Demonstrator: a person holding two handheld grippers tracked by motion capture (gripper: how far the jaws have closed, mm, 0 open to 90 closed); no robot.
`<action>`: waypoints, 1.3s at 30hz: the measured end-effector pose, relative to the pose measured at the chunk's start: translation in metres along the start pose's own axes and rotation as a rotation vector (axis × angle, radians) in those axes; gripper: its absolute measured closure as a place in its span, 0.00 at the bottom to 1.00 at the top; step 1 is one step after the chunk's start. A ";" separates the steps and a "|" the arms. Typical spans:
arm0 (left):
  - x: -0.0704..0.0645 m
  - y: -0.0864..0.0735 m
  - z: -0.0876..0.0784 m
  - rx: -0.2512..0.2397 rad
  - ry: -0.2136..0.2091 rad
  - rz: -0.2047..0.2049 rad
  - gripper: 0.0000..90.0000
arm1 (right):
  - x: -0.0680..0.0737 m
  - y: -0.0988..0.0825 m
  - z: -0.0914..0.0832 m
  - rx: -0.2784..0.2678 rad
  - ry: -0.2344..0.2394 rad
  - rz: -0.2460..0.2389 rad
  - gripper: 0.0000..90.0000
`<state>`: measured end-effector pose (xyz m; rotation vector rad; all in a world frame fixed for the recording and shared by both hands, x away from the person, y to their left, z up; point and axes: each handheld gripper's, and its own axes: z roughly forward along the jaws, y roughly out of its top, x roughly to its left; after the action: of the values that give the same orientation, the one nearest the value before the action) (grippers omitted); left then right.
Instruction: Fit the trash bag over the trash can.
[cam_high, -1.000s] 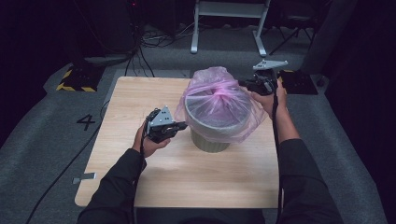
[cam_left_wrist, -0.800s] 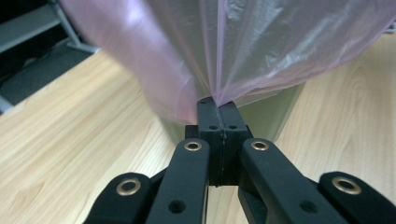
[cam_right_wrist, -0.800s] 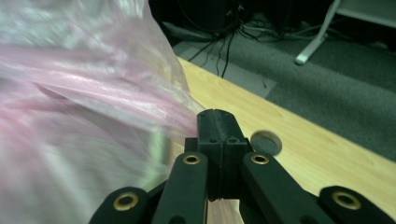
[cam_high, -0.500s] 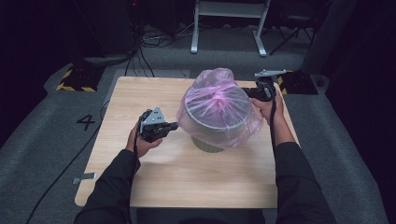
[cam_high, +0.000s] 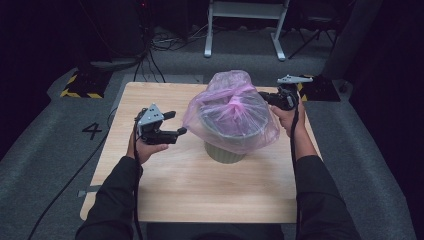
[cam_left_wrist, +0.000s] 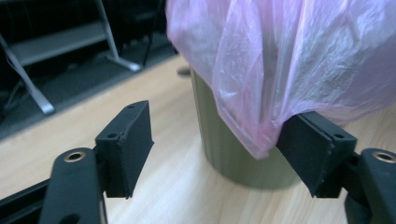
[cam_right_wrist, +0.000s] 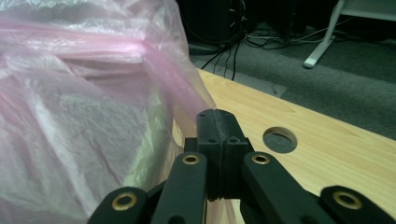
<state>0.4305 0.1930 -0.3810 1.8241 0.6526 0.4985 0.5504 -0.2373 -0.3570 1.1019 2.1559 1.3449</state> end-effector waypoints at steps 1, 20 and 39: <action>0.000 0.000 0.000 0.000 0.000 0.000 0.29 | 0.000 0.000 0.000 0.000 0.000 0.000 1.00; -0.013 -0.006 -0.018 0.101 -0.062 0.030 0.18 | 0.000 0.009 -0.020 -0.043 -0.021 -0.014 1.00; -0.003 0.075 0.029 0.064 0.027 0.074 0.34 | 0.006 0.014 -0.019 -0.043 -0.011 -0.051 0.99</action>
<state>0.4608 0.1507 -0.3194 1.9099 0.6279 0.5580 0.5406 -0.2405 -0.3354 1.0290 2.1227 1.3523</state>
